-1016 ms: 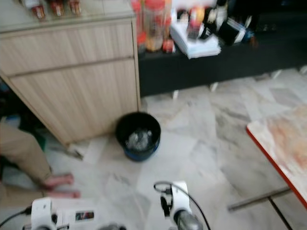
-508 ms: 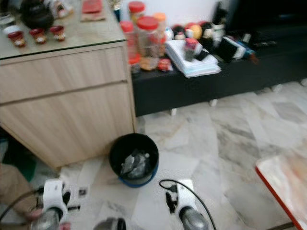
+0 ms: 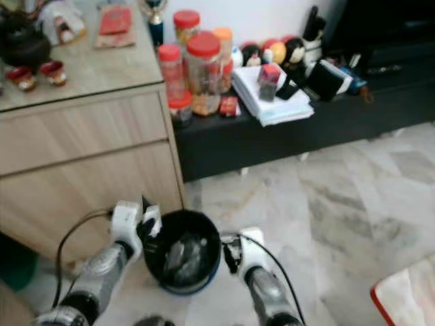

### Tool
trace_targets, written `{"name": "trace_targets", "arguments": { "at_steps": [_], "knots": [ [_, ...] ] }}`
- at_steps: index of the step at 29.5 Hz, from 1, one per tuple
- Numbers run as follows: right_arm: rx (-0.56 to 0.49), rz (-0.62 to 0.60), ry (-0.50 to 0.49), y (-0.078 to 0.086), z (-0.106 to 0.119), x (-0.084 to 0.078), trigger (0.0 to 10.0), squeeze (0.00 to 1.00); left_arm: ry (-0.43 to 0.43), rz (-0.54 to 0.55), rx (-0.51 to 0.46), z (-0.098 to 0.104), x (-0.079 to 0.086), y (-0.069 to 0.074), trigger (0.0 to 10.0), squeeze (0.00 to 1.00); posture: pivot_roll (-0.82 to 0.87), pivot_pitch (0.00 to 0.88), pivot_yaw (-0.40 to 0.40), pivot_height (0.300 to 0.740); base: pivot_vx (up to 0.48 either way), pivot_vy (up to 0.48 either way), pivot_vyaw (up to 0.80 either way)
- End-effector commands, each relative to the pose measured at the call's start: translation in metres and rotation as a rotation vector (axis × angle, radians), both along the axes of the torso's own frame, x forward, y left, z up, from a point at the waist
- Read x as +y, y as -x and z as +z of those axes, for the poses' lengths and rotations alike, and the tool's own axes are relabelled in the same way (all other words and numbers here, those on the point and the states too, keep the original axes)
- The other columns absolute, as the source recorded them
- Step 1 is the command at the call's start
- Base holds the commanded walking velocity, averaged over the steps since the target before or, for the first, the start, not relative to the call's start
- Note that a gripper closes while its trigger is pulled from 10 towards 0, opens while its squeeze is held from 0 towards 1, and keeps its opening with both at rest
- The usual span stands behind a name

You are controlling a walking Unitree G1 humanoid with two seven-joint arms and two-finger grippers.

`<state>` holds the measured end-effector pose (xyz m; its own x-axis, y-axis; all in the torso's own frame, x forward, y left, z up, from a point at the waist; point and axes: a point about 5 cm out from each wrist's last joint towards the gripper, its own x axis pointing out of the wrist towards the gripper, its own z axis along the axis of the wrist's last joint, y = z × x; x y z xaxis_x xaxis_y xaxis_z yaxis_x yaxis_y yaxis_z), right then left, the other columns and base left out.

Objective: Picking trash to rubbish bin

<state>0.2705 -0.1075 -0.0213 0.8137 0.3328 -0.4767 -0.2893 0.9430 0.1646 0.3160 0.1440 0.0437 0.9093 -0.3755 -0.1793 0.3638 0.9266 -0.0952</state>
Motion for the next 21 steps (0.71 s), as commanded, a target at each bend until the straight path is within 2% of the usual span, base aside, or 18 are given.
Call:
{"name": "trace_targets", "arguments": {
  "at_steps": [1,7,14,21],
  "knots": [
    [0.018,0.023,-0.003,0.005,-0.004,0.0,10.0,0.0,0.016,-0.021,0.098,-0.02,0.002,0.015,10.0,0.0,0.1,0.187,0.002,0.74,0.0,0.0,0.0],
    [-0.011,0.124,-0.002,0.002,0.001,0.012,10.0,0.0,0.04,-0.065,0.198,-0.035,0.0,0.026,10.0,0.0,0.1,0.196,-0.002,0.74,0.0,0.0,0.0],
    [-0.029,0.197,-0.006,0.001,0.005,0.022,10.0,0.0,0.167,-0.201,0.338,-0.049,-0.016,0.041,10.0,0.0,0.1,0.2,-0.003,0.74,0.0,0.0,0.0],
    [-0.057,0.221,-0.029,-0.003,0.01,0.028,10.0,0.0,0.15,-0.184,0.342,-0.049,-0.016,0.04,10.0,0.0,0.1,0.203,-0.004,0.74,0.0,0.0,0.0]
  ]
}}
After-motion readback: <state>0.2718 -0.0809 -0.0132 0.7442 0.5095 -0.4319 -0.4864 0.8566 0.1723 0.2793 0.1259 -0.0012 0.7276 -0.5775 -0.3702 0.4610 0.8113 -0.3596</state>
